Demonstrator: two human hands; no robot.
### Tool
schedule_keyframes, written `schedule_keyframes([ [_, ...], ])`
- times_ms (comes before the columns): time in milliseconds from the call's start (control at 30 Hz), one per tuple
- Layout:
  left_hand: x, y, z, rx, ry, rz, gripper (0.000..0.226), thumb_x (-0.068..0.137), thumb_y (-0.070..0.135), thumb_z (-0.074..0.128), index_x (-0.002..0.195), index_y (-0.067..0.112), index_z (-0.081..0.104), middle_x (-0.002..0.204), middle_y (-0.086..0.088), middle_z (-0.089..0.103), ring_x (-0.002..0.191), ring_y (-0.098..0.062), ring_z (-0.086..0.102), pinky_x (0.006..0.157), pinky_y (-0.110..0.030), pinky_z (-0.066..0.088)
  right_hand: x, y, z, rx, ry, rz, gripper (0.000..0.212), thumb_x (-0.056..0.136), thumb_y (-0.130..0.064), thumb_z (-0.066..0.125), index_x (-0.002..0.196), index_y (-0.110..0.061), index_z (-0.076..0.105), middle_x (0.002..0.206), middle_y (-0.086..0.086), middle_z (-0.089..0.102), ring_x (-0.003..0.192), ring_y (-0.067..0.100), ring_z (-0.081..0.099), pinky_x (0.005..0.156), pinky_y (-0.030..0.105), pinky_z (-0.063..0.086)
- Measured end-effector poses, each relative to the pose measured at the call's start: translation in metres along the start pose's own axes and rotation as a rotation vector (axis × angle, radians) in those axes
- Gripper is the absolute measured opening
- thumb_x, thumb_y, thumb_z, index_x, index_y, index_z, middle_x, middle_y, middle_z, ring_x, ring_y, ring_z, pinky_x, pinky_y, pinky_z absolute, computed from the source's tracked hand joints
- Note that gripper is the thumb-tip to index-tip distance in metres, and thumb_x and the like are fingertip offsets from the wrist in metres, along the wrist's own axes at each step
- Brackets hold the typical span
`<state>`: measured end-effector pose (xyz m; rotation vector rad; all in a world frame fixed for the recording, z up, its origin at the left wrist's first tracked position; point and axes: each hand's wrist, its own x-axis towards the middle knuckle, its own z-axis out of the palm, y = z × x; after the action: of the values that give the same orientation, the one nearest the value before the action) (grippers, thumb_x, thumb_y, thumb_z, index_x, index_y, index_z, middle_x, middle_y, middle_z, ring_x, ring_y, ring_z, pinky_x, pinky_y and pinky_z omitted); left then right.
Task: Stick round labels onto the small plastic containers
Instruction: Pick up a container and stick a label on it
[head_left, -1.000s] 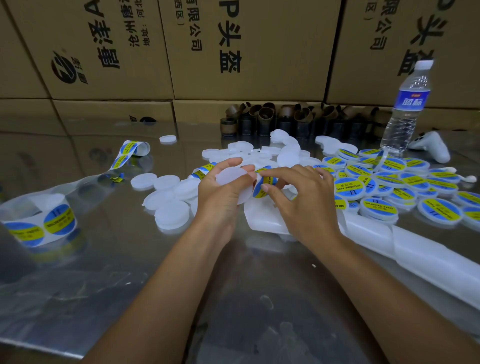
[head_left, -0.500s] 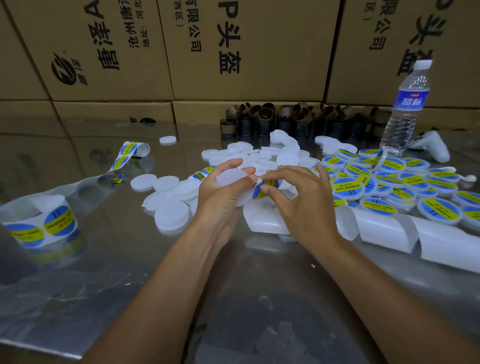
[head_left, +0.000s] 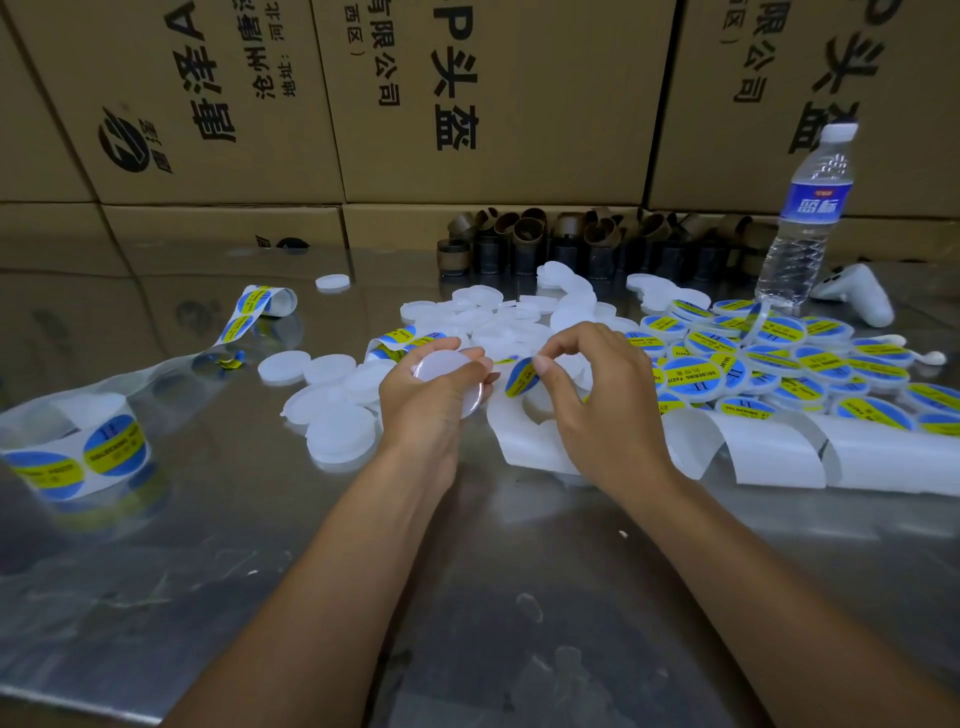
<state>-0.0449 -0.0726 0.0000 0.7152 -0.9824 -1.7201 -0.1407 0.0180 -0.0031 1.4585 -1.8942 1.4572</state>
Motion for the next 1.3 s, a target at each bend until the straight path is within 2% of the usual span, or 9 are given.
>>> schedule_keyframes([
  [167, 0.0, 0.0, 0.001, 0.038, 0.052, 0.018, 0.023, 0.077, -0.006, 0.07, 0.087, 0.013, 0.061, 0.07, -0.003, 0.068, 0.051, -0.009, 0.066, 0.051, -0.017, 0.052, 0.002, -0.003, -0.001, 0.111, 0.113, 0.064, 0.013, 0.089, -0.011, 0.057, 0.082, -0.02, 0.05, 0.077, -0.018, 0.053, 0.083, 0.016, 0.054, 0.08, 0.041, 0.042],
  [367, -0.003, 0.001, 0.0, 0.125, 0.014, 0.094, 0.027, 0.074, -0.003, 0.073, 0.084, 0.018, 0.061, 0.062, 0.005, 0.068, 0.059, -0.013, 0.064, 0.063, -0.021, 0.055, 0.009, -0.007, -0.007, 0.271, 0.356, 0.209, 0.016, 0.091, -0.01, 0.054, 0.081, -0.02, 0.048, 0.072, -0.017, 0.052, 0.072, -0.007, 0.05, 0.07, 0.008, 0.035],
  [433, -0.005, 0.003, 0.002, 0.146, -0.008, 0.118, 0.025, 0.074, -0.001, 0.073, 0.084, 0.019, 0.061, 0.06, 0.008, 0.068, 0.063, -0.014, 0.065, 0.064, -0.021, 0.055, 0.01, -0.009, -0.008, 0.342, 0.378, 0.261, 0.022, 0.091, -0.01, 0.055, 0.077, -0.025, 0.048, 0.07, -0.017, 0.054, 0.07, -0.008, 0.051, 0.071, 0.006, 0.035],
  [567, -0.007, 0.007, 0.006, 0.0, -0.078, 0.072, 0.013, 0.081, 0.009, 0.072, 0.086, 0.016, 0.063, 0.072, 0.002, 0.071, 0.062, -0.015, 0.069, 0.062, -0.023, 0.056, 0.013, -0.012, -0.01, 0.51, 0.316, 0.347, 0.02, 0.09, -0.013, 0.06, 0.075, -0.025, 0.055, 0.072, -0.013, 0.06, 0.071, -0.003, 0.056, 0.073, 0.015, 0.043],
  [633, -0.006, 0.008, 0.008, -0.086, -0.139, 0.017, 0.004, 0.087, 0.015, 0.066, 0.088, 0.013, 0.062, 0.073, -0.001, 0.072, 0.064, -0.018, 0.07, 0.06, -0.025, 0.056, 0.014, -0.014, -0.011, 0.639, 0.28, 0.405, 0.017, 0.088, -0.014, 0.063, 0.074, -0.023, 0.059, 0.069, -0.012, 0.063, 0.068, -0.003, 0.058, 0.066, 0.011, 0.044],
  [767, -0.004, 0.007, 0.009, -0.177, -0.262, -0.085, 0.029, 0.096, 0.036, 0.048, 0.092, 0.009, 0.059, 0.076, -0.005, 0.074, 0.068, -0.02, 0.071, 0.063, -0.028, 0.059, 0.013, -0.018, -0.012, 0.849, 0.118, 0.504, 0.015, 0.085, -0.015, 0.066, 0.072, -0.022, 0.061, 0.059, -0.015, 0.064, 0.06, -0.004, 0.058, 0.056, 0.008, 0.042],
  [933, -0.007, 0.008, 0.01, -0.214, -0.368, -0.216, 0.054, 0.1, 0.046, 0.028, 0.11, 0.003, 0.057, 0.1, -0.018, 0.068, 0.088, -0.025, 0.065, 0.079, -0.034, 0.055, 0.009, -0.024, -0.011, 0.994, -0.127, 0.495, 0.011, 0.081, -0.008, 0.065, 0.074, -0.012, 0.057, 0.051, -0.013, 0.061, 0.048, -0.003, 0.055, 0.05, 0.006, 0.04],
  [1067, -0.009, 0.01, 0.01, -0.225, -0.407, -0.277, 0.059, 0.098, 0.053, 0.022, 0.108, 0.007, 0.057, 0.1, -0.017, 0.069, 0.091, -0.024, 0.066, 0.076, -0.031, 0.056, 0.006, -0.025, -0.009, 0.958, -0.201, 0.502, 0.011, 0.078, -0.007, 0.069, 0.076, -0.008, 0.059, 0.051, -0.01, 0.063, 0.044, -0.003, 0.055, 0.046, 0.004, 0.038],
  [1300, -0.007, 0.009, 0.009, -0.241, -0.465, -0.24, 0.059, 0.099, 0.052, 0.021, 0.098, 0.006, 0.058, 0.08, -0.012, 0.073, 0.074, -0.02, 0.072, 0.063, -0.026, 0.058, 0.006, -0.017, -0.006, 0.802, -0.158, 0.594, 0.015, 0.071, -0.014, 0.078, 0.07, -0.014, 0.063, 0.062, -0.004, 0.07, 0.061, 0.001, 0.065, 0.054, 0.01, 0.046],
])
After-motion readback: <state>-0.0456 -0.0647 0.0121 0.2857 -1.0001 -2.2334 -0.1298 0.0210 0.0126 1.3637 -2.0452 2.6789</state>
